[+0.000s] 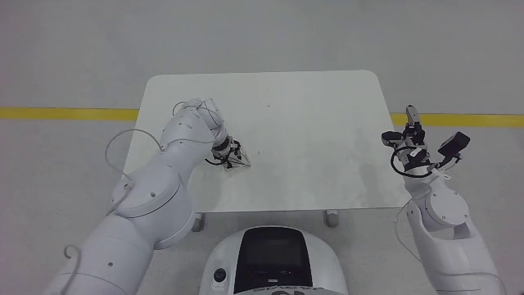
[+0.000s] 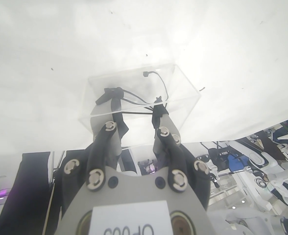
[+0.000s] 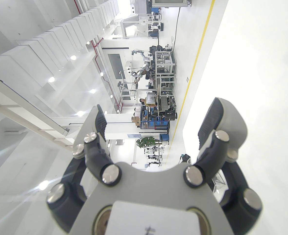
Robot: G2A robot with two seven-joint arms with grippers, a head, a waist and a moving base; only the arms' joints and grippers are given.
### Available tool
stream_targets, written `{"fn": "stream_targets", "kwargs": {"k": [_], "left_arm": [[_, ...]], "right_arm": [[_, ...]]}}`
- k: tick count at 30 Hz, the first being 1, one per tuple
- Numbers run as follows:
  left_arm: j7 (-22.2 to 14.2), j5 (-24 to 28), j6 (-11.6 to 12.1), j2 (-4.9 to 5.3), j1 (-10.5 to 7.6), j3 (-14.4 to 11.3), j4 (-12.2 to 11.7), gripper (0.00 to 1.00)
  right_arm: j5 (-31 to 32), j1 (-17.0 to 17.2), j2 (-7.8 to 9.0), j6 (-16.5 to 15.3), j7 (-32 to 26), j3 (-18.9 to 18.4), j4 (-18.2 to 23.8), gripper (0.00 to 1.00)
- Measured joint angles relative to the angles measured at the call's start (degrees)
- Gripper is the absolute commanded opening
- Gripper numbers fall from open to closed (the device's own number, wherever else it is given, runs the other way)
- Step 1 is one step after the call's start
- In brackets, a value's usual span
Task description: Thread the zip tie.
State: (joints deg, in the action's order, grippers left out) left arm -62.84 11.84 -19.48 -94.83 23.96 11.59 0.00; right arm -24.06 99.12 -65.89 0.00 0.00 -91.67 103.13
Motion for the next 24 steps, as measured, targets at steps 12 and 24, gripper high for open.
{"fn": "stream_targets", "kwargs": {"k": [12, 24], "left_arm": [[-1.45, -1.38, 0.00, -0.20, 0.05, -0.61, 0.00, 0.29], [-2.52, -2.57, 0.00, -0.05, 0.06, -1.16, 0.00, 0.29]], "right_arm": [[0.00, 0.00, 0.00, 0.00, 0.00, 0.00, 0.00, 1.00], [0.00, 0.00, 0.00, 0.00, 0.00, 0.00, 0.00, 1.00]]}}
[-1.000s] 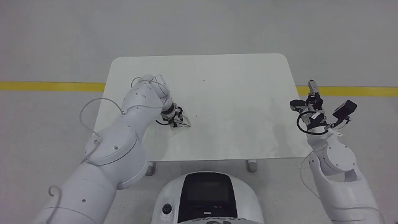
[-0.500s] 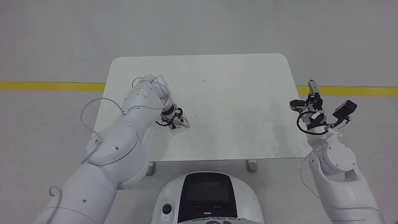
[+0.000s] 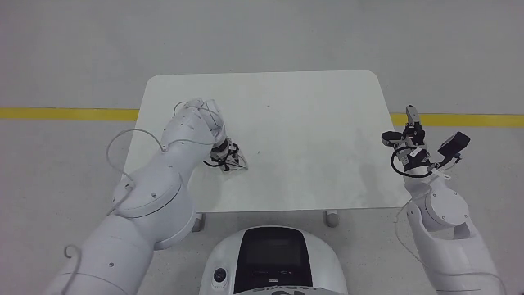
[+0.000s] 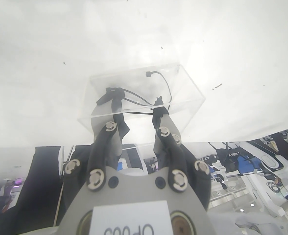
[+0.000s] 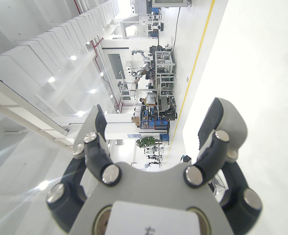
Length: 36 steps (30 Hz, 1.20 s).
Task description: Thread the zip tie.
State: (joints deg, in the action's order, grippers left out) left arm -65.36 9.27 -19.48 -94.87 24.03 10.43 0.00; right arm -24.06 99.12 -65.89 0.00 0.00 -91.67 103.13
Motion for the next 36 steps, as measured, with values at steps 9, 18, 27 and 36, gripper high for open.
{"fn": "stream_targets", "kwargs": {"k": [9, 18, 27, 36], "left_arm": [[-1.05, -0.20, 0.00, -0.09, -0.31, -0.11, 0.00, 0.27], [-1.93, 0.06, 0.00, -0.07, -1.00, -0.01, 0.00, 0.26], [-1.55, 0.97, 0.00, 0.16, -1.07, 0.38, 0.00, 0.25], [-0.50, 1.38, 0.00, 0.34, -0.86, 0.55, 0.00, 0.25]], "right_arm": [[0.00, 0.00, 0.00, 0.00, 0.00, 0.00, 0.00, 1.00], [0.00, 0.00, 0.00, 0.00, 0.00, 0.00, 0.00, 1.00], [0.00, 0.00, 0.00, 0.00, 0.00, 0.00, 0.00, 1.00], [0.00, 0.00, 0.00, 0.00, 0.00, 0.00, 0.00, 1.00]]}}
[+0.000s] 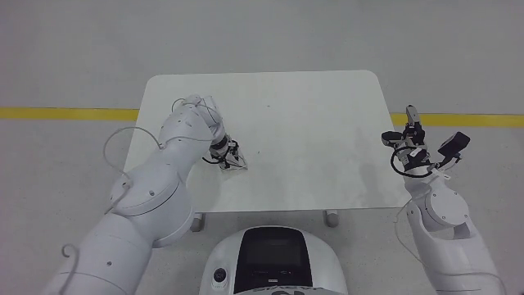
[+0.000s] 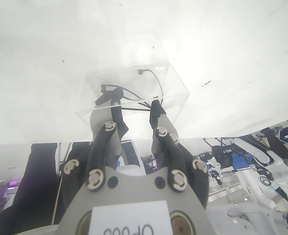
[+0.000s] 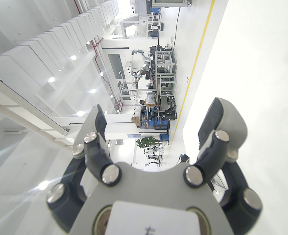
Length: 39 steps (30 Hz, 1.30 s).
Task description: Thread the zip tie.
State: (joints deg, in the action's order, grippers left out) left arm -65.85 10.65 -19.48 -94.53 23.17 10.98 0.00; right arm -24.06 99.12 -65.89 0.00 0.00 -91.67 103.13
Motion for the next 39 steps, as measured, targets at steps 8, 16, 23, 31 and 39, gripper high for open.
{"fn": "stream_targets", "kwargs": {"k": [8, 16, 23, 31, 39], "left_arm": [[-0.77, -0.70, 0.00, -0.08, 0.46, -0.32, 0.00, 0.27], [-1.91, -1.49, 0.00, -0.20, 0.54, -0.68, 0.00, 0.29], [-2.56, -1.88, 0.00, -0.12, 0.71, -0.87, 0.00, 0.30], [-3.02, -2.29, 0.00, 0.04, 0.89, -1.07, 0.00, 0.27], [-3.08, -3.10, 0.00, 0.19, 0.94, -1.24, 0.00, 0.24]], "right_arm": [[0.00, 0.00, 0.00, 0.00, 0.00, 0.00, 0.00, 1.00], [0.00, 0.00, 0.00, 0.00, 0.00, 0.00, 0.00, 1.00], [0.00, 0.00, 0.00, 0.00, 0.00, 0.00, 0.00, 1.00], [0.00, 0.00, 0.00, 0.00, 0.00, 0.00, 0.00, 1.00], [0.00, 0.00, 0.00, 0.00, 0.00, 0.00, 0.00, 1.00]]}}
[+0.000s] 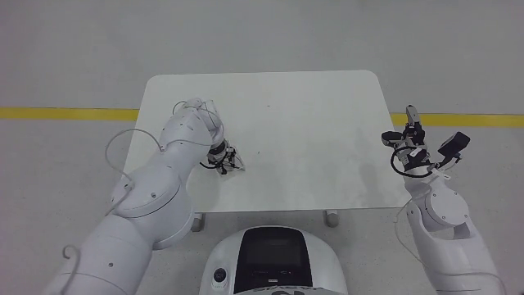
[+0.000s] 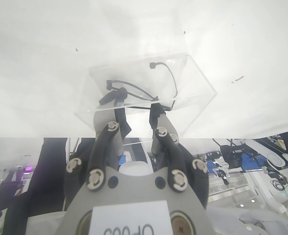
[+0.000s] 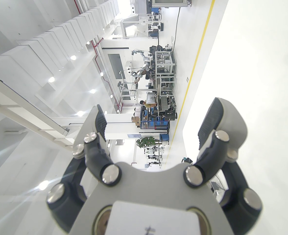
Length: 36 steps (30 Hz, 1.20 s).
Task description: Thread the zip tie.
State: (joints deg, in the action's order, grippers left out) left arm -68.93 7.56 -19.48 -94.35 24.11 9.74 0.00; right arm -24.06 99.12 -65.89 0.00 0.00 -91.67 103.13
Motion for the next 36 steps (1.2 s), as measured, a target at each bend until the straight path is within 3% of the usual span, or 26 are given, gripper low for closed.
{"fn": "stream_targets", "kwargs": {"k": [13, 22, 31, 36], "left_arm": [[0.05, 0.21, 0.00, 0.16, -0.16, 0.19, 0.00, 0.29], [-0.45, -0.46, 0.00, 0.32, -0.05, 0.00, 0.00, 0.27], [-0.76, -0.99, 0.00, 0.30, -0.06, 0.00, 0.00, 0.15], [-0.81, -0.88, 0.00, 0.32, -0.07, 0.04, 0.00, 0.00]], "right_arm": [[0.00, 0.00, 0.00, 0.00, 0.00, 0.00, 0.00, 1.00], [0.00, 0.00, 0.00, 0.00, 0.00, 0.00, 0.00, 1.00], [0.00, 0.00, 0.00, 0.00, 0.00, 0.00, 0.00, 1.00], [0.00, 0.00, 0.00, 0.00, 0.00, 0.00, 0.00, 1.00]]}}
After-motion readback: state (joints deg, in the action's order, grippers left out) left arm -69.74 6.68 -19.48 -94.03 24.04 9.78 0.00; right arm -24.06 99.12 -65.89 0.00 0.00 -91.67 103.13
